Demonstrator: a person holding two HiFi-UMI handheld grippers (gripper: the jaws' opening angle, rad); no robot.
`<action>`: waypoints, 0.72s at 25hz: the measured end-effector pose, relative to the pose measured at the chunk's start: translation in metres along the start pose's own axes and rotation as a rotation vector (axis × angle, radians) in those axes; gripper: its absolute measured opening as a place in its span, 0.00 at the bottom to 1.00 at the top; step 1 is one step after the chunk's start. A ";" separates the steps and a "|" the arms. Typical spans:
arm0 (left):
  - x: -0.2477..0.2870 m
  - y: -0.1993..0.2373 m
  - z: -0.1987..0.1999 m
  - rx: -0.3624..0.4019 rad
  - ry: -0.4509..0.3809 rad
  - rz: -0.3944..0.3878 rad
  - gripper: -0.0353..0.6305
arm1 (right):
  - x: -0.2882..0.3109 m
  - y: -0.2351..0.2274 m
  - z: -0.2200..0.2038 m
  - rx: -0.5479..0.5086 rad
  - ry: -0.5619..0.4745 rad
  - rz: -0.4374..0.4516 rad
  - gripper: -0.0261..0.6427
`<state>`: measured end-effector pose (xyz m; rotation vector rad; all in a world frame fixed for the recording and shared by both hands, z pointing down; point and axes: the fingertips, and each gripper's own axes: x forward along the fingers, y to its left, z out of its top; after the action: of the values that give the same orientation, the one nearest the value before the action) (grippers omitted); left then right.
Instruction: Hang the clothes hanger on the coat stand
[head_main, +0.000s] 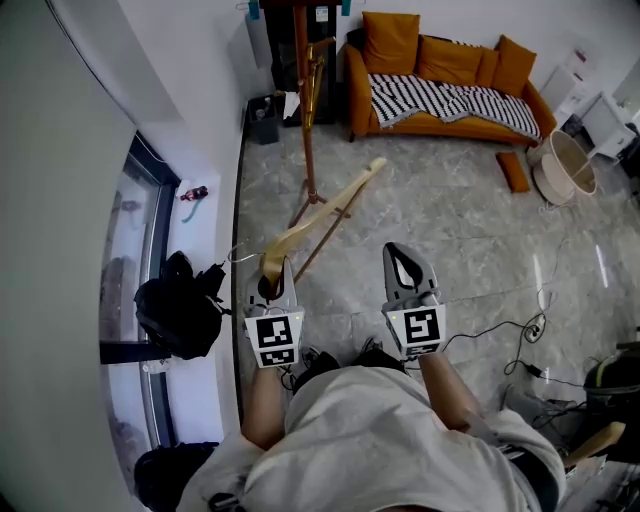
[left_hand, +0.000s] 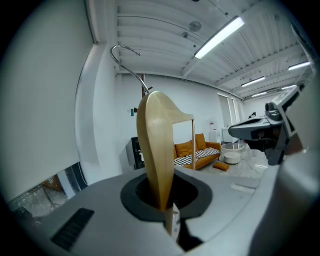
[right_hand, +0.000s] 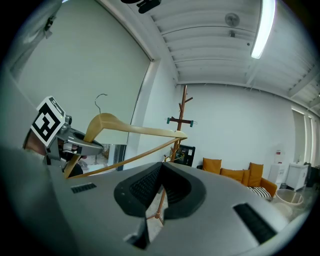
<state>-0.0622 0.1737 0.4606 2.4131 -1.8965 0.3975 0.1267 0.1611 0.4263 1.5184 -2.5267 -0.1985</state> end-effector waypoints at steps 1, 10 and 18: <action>-0.001 0.001 -0.001 0.000 0.001 0.000 0.07 | 0.001 0.002 0.000 0.000 0.002 0.001 0.05; -0.015 0.032 -0.013 -0.020 -0.001 0.013 0.07 | 0.018 0.037 0.000 -0.003 0.000 -0.010 0.05; -0.028 0.079 -0.032 -0.007 0.037 -0.014 0.07 | 0.048 0.084 0.006 0.011 0.020 -0.009 0.05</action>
<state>-0.1492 0.1874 0.4752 2.3956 -1.8626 0.4313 0.0311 0.1583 0.4421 1.5289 -2.5104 -0.1702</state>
